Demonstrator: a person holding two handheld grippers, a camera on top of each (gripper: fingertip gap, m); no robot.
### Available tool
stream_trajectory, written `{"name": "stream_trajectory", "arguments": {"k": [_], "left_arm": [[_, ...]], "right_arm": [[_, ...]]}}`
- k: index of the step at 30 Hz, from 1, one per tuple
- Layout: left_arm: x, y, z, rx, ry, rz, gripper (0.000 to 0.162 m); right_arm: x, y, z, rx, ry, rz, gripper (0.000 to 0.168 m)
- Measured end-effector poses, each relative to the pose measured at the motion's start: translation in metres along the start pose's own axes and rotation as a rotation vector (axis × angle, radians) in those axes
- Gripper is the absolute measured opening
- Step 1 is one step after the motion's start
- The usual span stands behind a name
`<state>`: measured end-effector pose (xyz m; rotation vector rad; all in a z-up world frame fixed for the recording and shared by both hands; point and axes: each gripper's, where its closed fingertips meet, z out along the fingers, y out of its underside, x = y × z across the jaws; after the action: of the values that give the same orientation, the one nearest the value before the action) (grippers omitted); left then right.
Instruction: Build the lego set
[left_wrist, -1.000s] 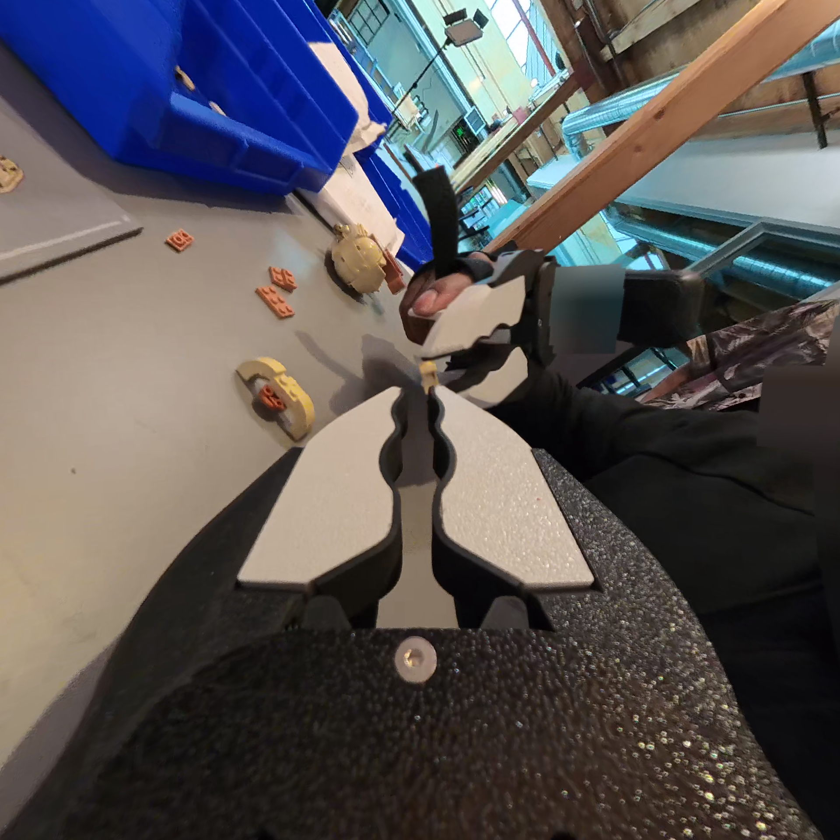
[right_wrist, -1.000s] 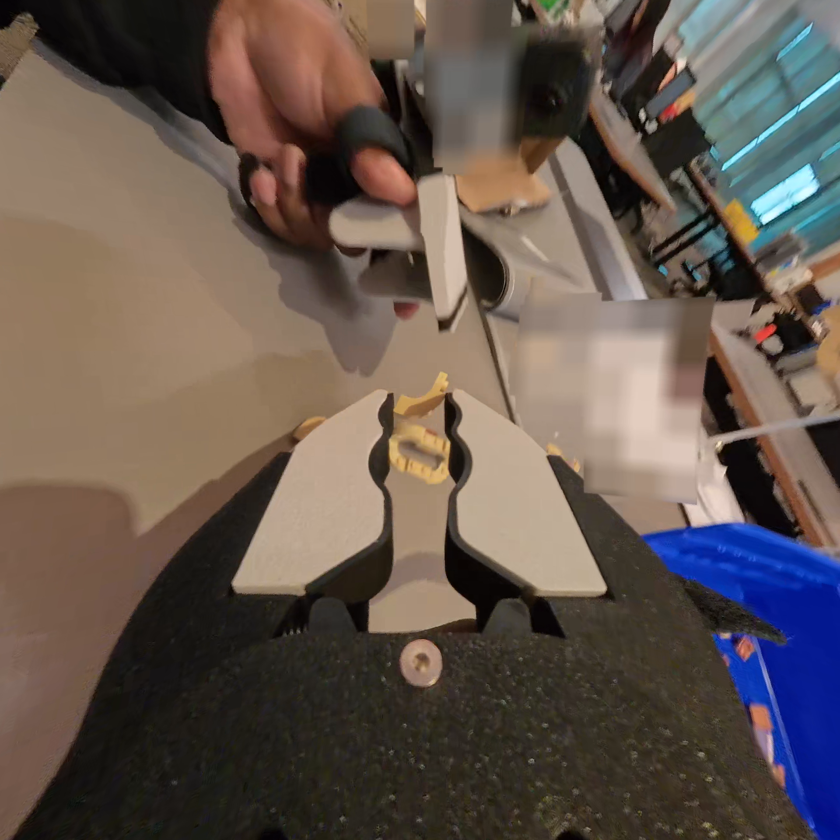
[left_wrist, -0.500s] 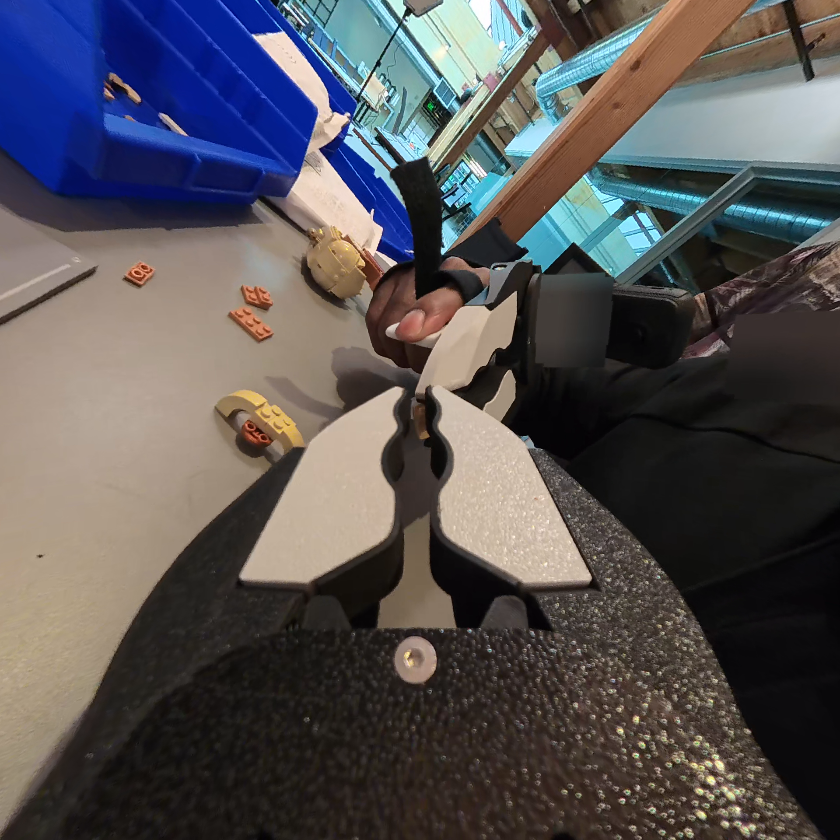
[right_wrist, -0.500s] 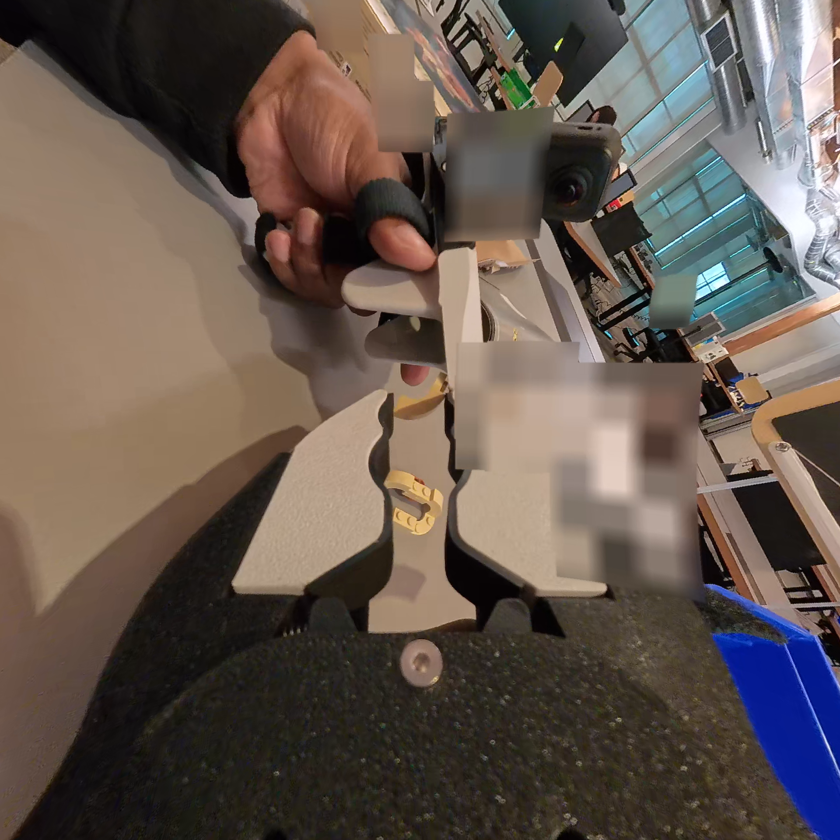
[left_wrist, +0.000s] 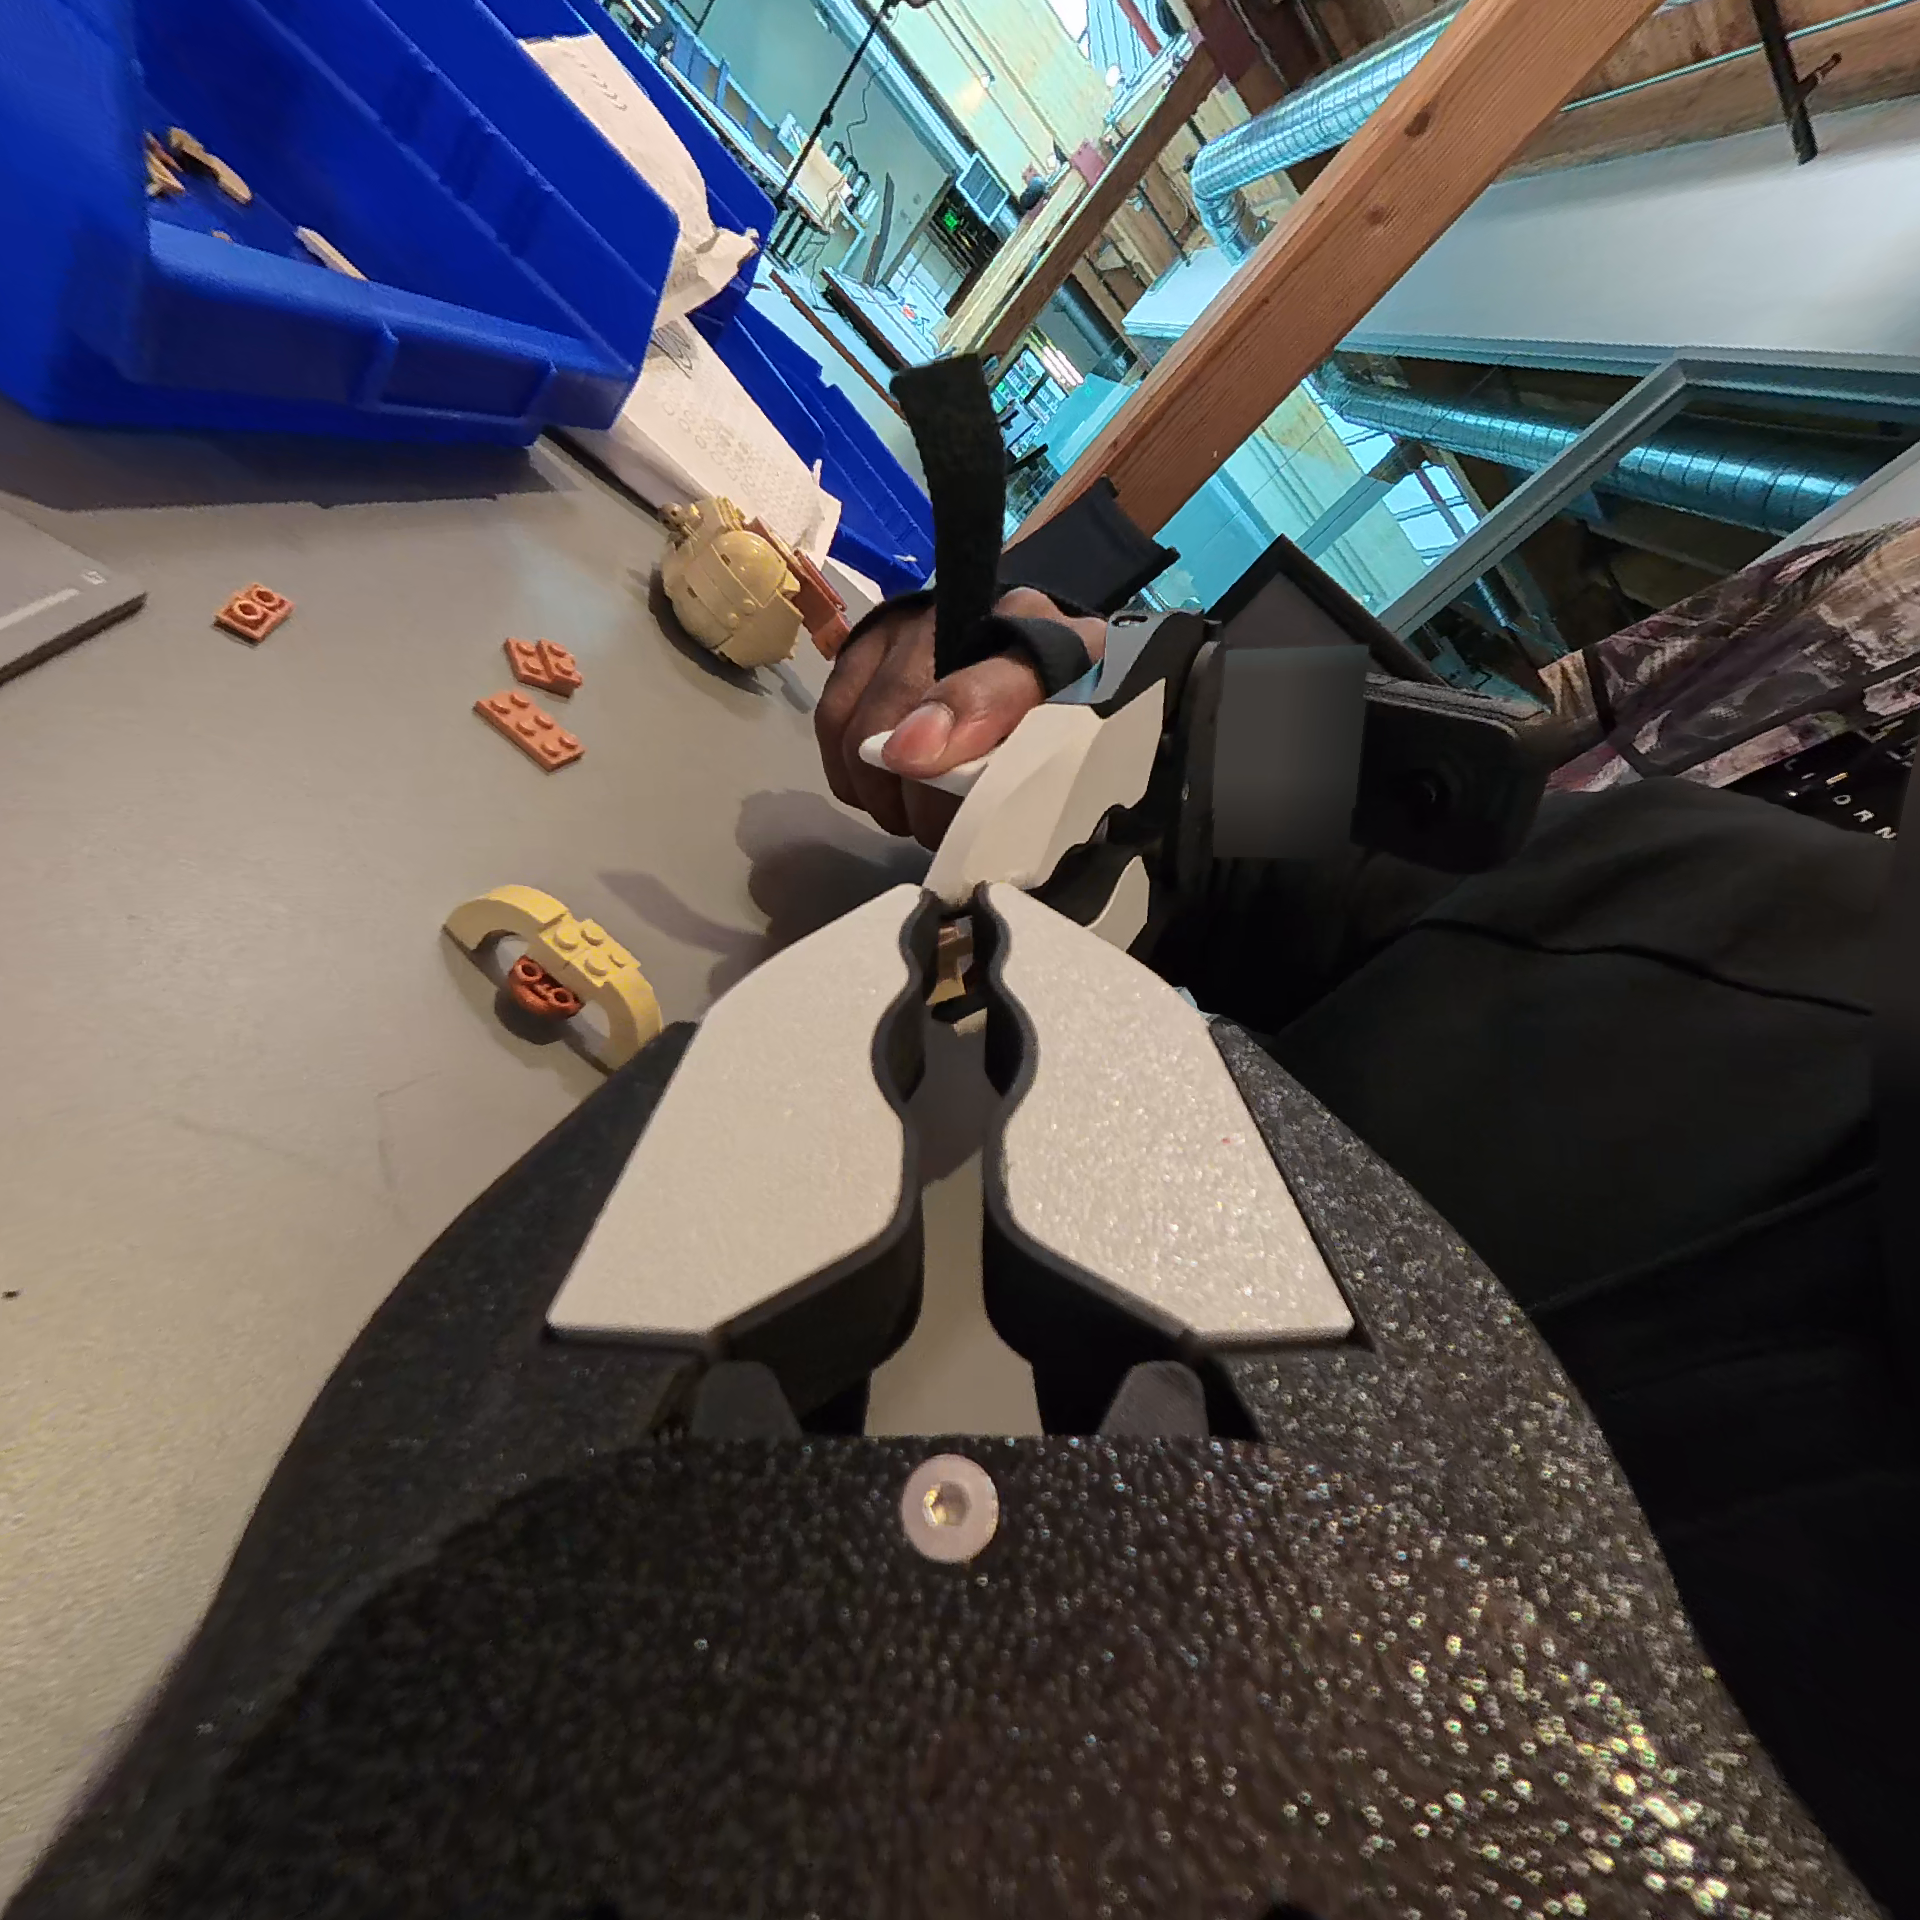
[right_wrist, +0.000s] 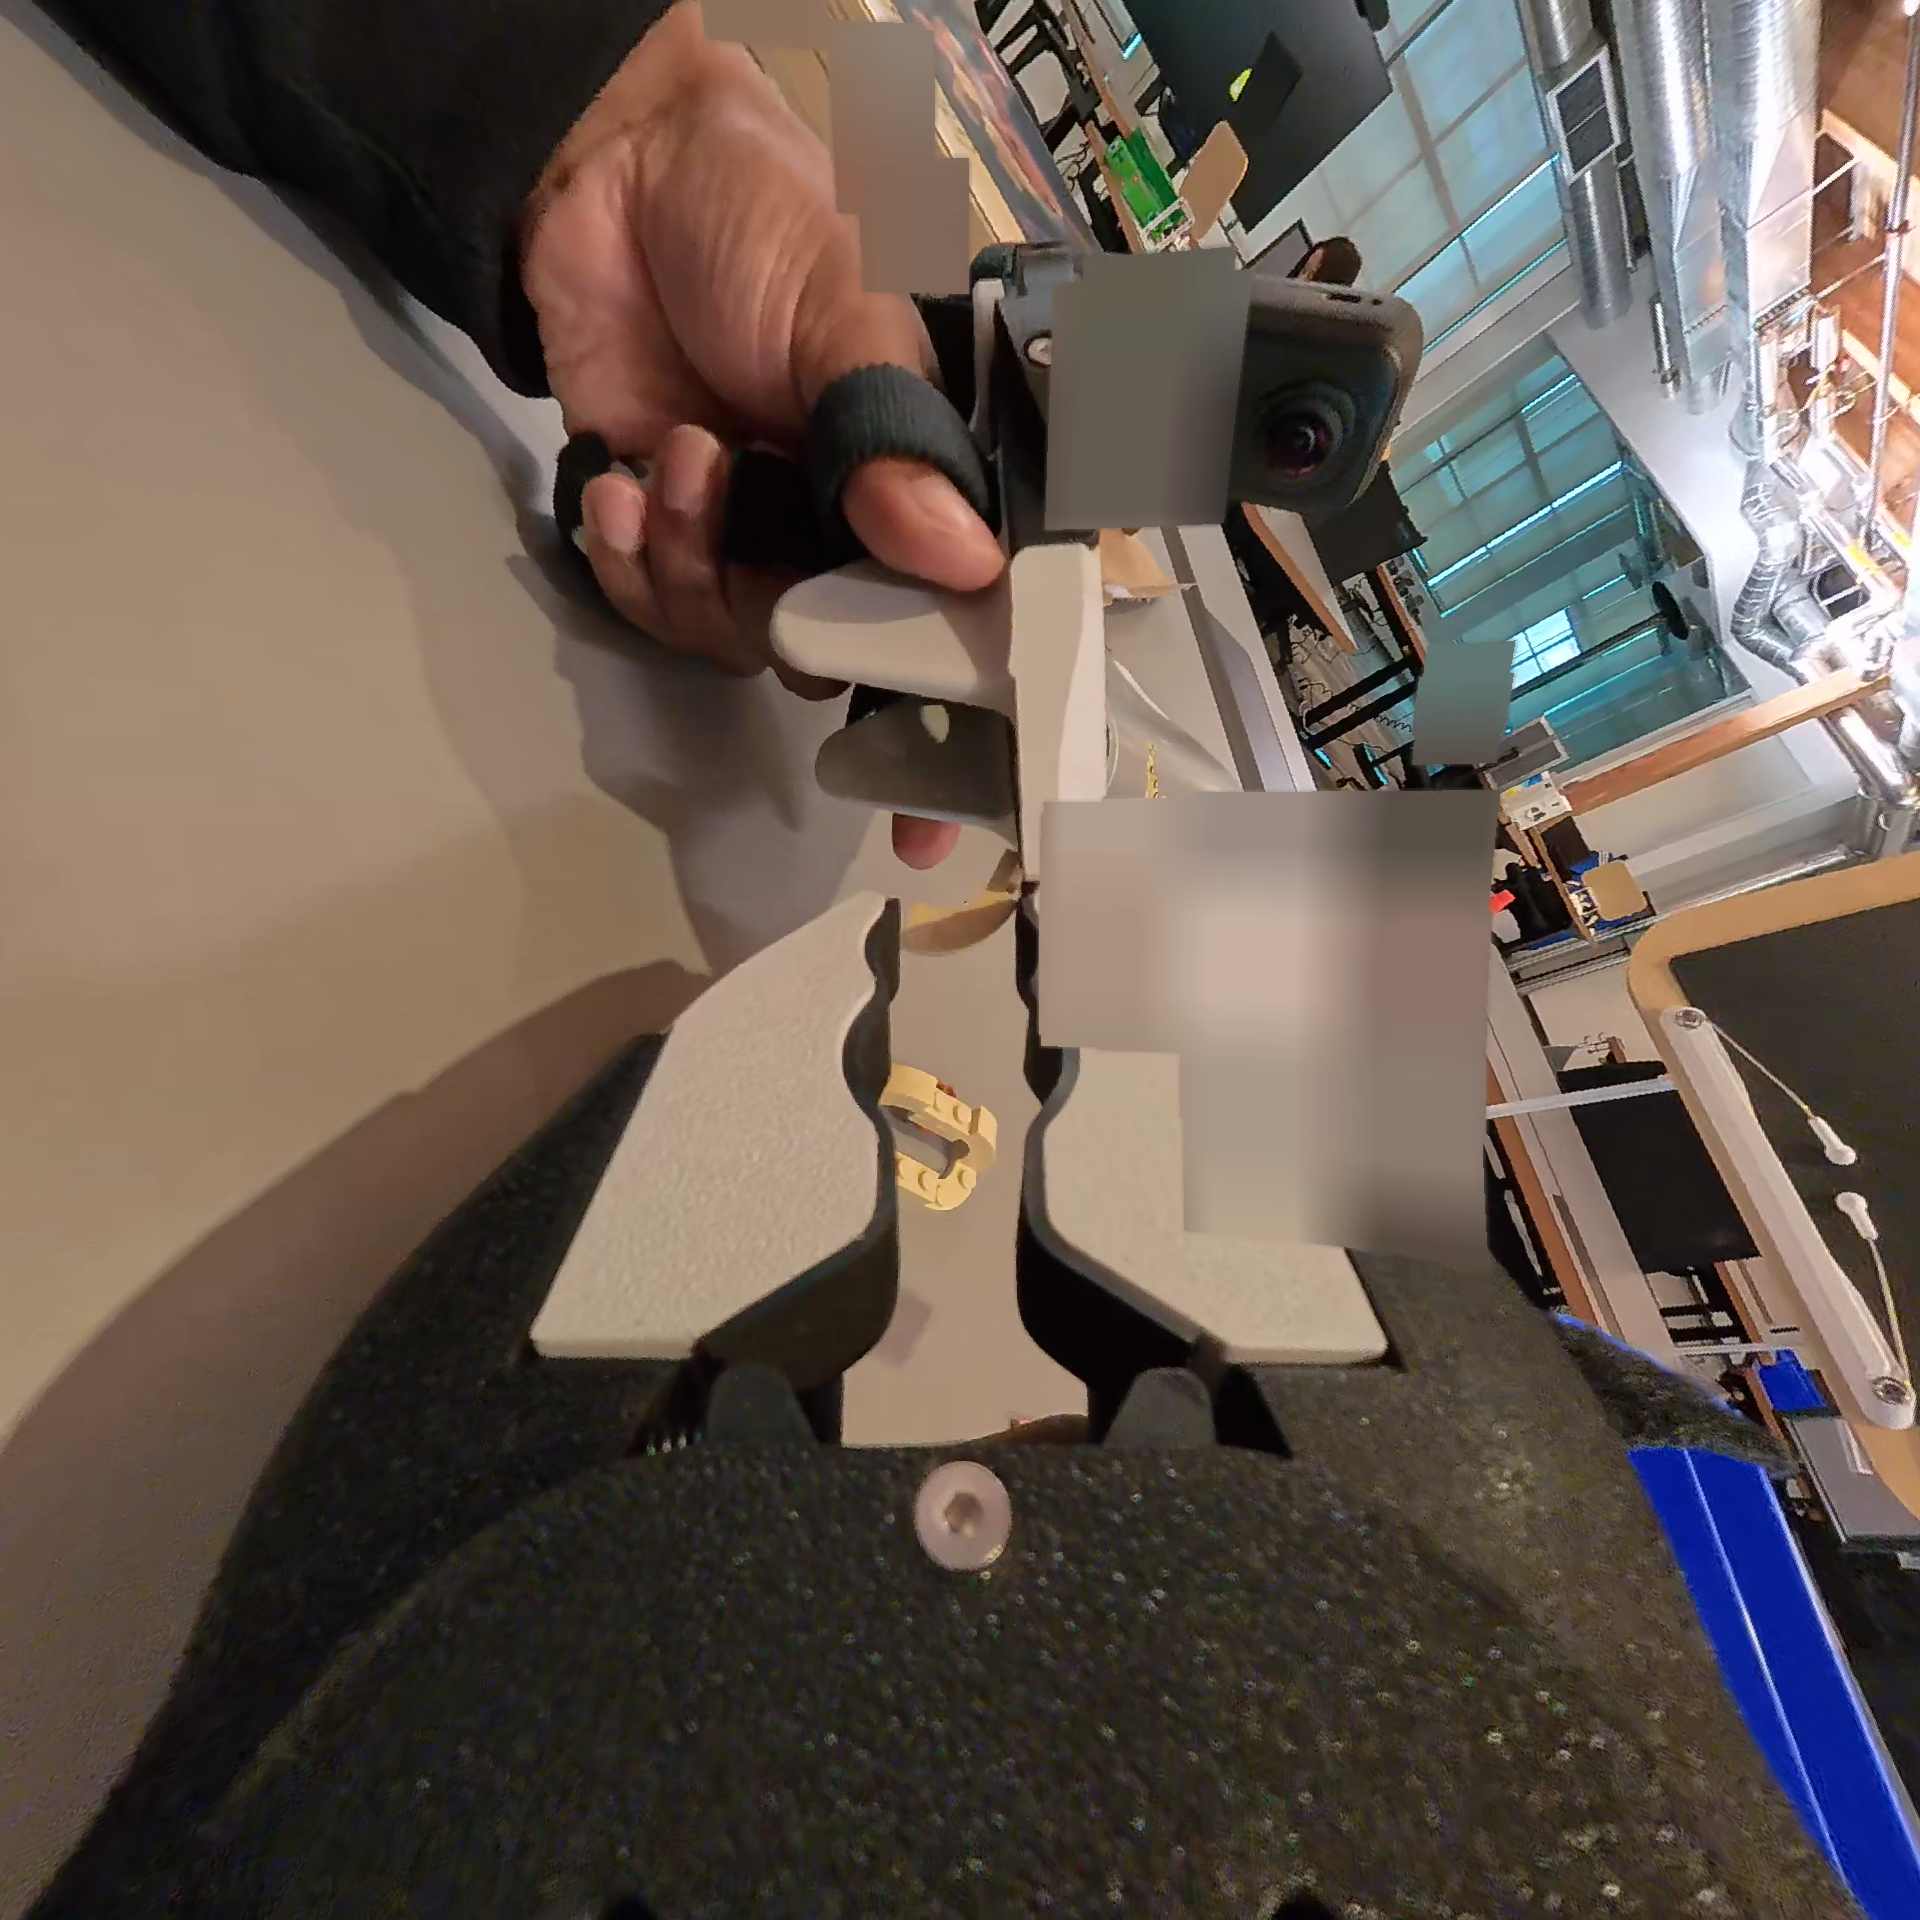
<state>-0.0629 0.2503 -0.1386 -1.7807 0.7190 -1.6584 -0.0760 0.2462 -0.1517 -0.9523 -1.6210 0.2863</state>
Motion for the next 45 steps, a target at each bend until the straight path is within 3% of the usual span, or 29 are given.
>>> {"name": "stream_trajectory", "arguments": {"k": [14,17,27,32,38,45], "left_arm": [[-0.005,0.003,0.0,-0.019,-0.044,-0.014,0.007],[-0.009,0.002,-0.001,-0.015,-0.065,-0.02,0.018],[-0.003,0.008,0.003,-0.053,-0.065,0.057,0.007],[0.003,0.001,0.001,-0.022,-0.056,0.172,0.008],[0.017,-0.002,0.0,-0.007,-0.037,0.428,0.008],[0.024,0.004,0.009,-0.039,-0.019,0.526,0.008]], "right_arm": [[-0.002,0.005,0.002,-0.055,0.049,-0.11,0.021],[0.001,0.003,0.001,-0.053,0.077,-0.13,0.021],[0.004,0.0,-0.001,-0.032,0.092,-0.132,0.021],[0.006,-0.003,-0.005,0.036,-0.032,0.182,0.029],[0.003,-0.009,-0.011,0.126,-0.294,0.666,0.014],[-0.002,-0.017,-0.014,0.169,-0.373,0.741,0.008]]}}
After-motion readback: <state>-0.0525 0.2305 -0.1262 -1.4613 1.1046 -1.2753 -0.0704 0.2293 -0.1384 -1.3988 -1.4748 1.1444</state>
